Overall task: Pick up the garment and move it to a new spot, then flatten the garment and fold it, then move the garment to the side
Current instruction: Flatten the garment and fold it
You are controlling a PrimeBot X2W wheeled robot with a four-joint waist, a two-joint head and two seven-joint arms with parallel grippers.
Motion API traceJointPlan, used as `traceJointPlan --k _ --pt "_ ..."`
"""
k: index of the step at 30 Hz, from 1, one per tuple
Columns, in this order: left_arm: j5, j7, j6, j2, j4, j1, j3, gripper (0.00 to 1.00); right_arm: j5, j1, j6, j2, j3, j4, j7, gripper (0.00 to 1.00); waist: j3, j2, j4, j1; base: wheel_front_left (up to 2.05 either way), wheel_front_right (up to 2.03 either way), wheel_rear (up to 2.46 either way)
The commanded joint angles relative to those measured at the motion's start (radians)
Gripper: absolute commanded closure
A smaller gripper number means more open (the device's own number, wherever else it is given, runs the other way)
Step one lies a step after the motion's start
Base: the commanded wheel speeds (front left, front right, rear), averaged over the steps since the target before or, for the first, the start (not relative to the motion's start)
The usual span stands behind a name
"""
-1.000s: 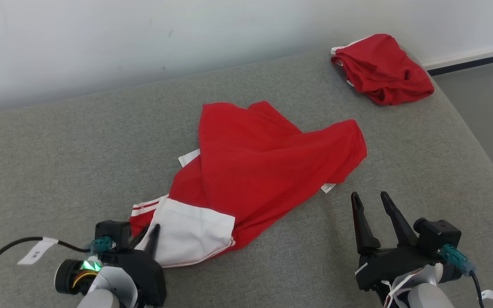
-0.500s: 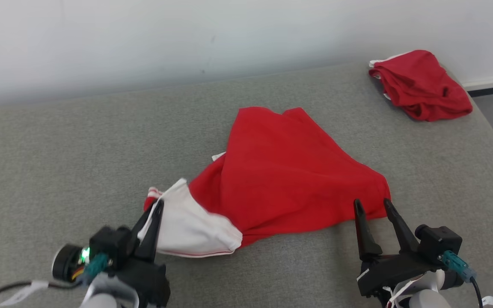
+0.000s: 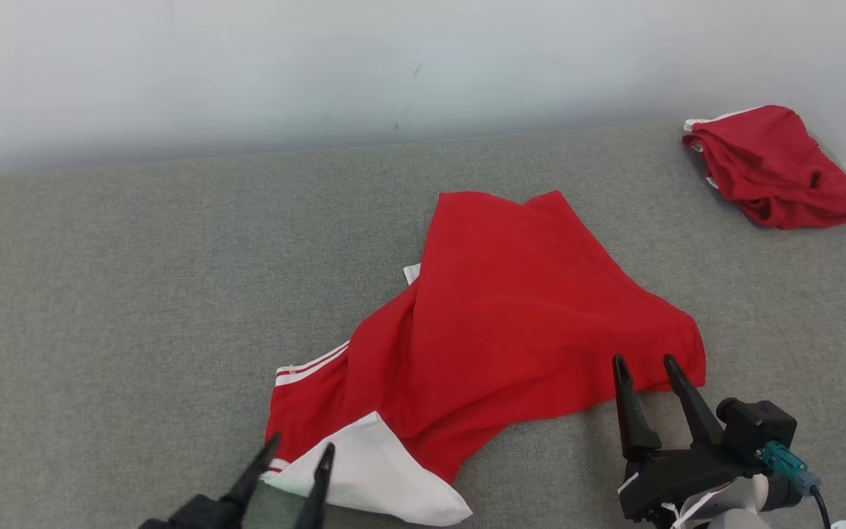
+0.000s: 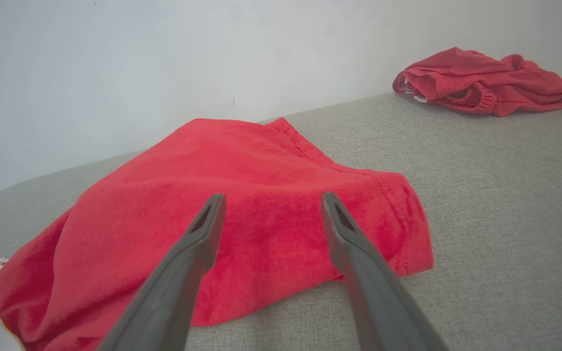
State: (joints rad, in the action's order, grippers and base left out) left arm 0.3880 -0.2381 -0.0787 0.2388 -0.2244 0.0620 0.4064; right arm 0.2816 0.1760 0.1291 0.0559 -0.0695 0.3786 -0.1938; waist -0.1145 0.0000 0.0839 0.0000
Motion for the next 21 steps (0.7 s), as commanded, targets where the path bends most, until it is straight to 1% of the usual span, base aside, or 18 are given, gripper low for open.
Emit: traceJointPlan --k 1,4,6,7,9,10,11,12,13,14,17,21 --pt "0.014 -0.005 0.005 0.007 0.005 0.001 -0.008 0.0 -0.003 -0.007 0.002 0.004 -0.001 0.001 0.0 0.0 0.002 0.0 -0.002 0.0 0.0 0.0 0.0" --pt "0.026 -0.002 0.01 0.023 0.033 0.038 -0.043 0.0 -0.002 0.001 0.002 0.004 -0.006 0.0 0.001 0.0 0.003 0.0 0.002 0.0 0.0 0.0 0.0" --pt "0.029 0.01 0.03 0.038 0.041 0.071 -0.072 0.0 0.001 0.005 0.002 0.003 -0.017 0.002 0.002 0.0 0.003 0.0 0.014 0.0 0.0 0.0 0.0" --pt "0.051 0.024 0.037 0.033 0.032 0.084 -0.09 0.0 0.003 0.004 0.002 0.003 -0.019 0.005 0.002 0.0 0.001 0.0 0.02 0.0 0.0 0.0 0.0" --pt "0.032 0.067 0.041 0.058 0.003 0.118 -0.086 0.0 0.007 0.007 0.002 0.002 -0.026 0.011 0.004 0.0 -0.003 0.0 0.039 0.0 0.0 0.0 0.0" --pt "0.046 0.082 0.047 0.052 -0.013 0.139 -0.094 0.0 0.009 0.009 0.002 0.001 -0.029 0.013 0.002 0.0 -0.006 0.0 0.05 0.0 0.0 0.0 0.0" --pt "0.061 0.104 0.044 0.05 -0.038 0.149 -0.098 0.0 0.01 0.011 0.002 0.001 -0.031 0.016 0.002 0.0 -0.008 0.0 0.062 0.0 0.0 0.0 0.0" --pt "0.053 0.116 0.036 0.065 -0.062 0.162 -0.092 0.0 0.012 0.013 0.002 0.001 -0.032 0.018 0.002 0.0 -0.012 0.0 0.074 0.0 0.0 0.0 0.0" --pt "0.062 0.122 0.036 0.066 -0.087 0.176 -0.1 0.0 0.013 0.015 0.002 0.001 -0.033 0.021 0.0 0.0 -0.014 0.0 0.086 0.0 0.0 0.0 0.0" --pt "0.075 0.133 0.029 0.057 -0.111 0.182 -0.096 0.0 0.014 0.017 0.002 0.001 -0.027 0.023 -0.003 0.0 -0.017 0.0 0.095 0.0 0.0 0.0 0.0" --pt "0.08 0.174 0.034 0.058 -0.183 0.195 -0.091 0.0 0.012 0.024 0.002 0.003 -0.023 0.032 -0.008 0.0 -0.028 0.0 0.12 0.0 0.0 0.0 0.0" --pt "0.107 0.193 0.019 0.041 -0.256 0.224 -0.089 0.0 0.014 0.029 0.002 0.002 -0.024 0.039 -0.013 0.0 -0.039 0.0 0.134 0.0 0.0 0.0 0.0"
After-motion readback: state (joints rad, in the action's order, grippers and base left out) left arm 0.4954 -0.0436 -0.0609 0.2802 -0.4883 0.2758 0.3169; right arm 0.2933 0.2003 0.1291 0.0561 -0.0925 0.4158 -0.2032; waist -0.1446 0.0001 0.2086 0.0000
